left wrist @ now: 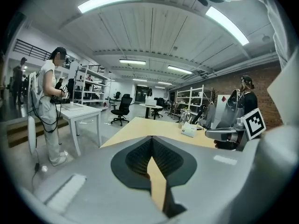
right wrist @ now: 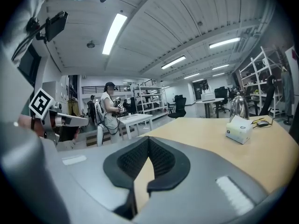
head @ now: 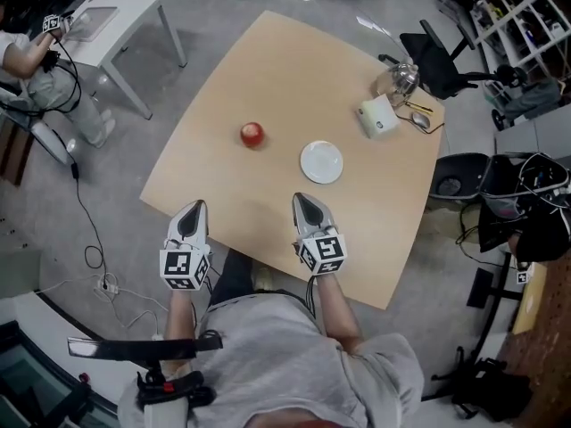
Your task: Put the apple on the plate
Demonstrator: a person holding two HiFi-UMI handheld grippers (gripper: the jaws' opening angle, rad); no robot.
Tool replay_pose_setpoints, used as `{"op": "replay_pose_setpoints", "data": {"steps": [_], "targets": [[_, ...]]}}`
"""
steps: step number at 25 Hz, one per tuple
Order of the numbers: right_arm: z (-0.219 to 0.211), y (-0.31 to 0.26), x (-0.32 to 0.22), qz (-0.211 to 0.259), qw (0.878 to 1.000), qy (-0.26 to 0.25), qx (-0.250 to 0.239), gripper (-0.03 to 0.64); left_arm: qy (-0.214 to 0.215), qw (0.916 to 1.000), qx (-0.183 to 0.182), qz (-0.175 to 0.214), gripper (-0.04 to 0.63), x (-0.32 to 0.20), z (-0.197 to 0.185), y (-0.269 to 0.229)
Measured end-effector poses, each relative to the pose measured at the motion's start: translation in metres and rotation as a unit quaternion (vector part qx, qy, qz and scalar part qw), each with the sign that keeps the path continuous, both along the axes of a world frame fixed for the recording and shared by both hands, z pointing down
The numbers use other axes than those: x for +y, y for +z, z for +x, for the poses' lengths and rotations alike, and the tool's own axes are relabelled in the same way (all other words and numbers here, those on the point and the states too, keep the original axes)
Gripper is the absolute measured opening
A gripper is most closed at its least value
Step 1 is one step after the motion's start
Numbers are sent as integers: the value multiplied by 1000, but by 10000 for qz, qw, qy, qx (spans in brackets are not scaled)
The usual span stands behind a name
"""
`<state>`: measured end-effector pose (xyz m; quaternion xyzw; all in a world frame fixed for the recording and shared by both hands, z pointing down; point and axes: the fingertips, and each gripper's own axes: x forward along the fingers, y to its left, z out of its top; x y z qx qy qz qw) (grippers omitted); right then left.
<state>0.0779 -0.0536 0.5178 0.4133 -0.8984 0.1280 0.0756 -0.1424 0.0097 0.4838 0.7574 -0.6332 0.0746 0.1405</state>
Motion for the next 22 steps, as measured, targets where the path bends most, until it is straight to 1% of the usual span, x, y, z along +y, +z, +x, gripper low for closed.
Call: {"op": "replay_pose_setpoints", "data": {"steps": [6,22], "targets": [[-18,5,-28,6,9999,-120,45,6,-139,9998,19,-128,18,-16,-19,12],[-67,29,-77,-175,9988,-421,202,6,-439,9981,121,-403,18,-22,-51,33]]}}
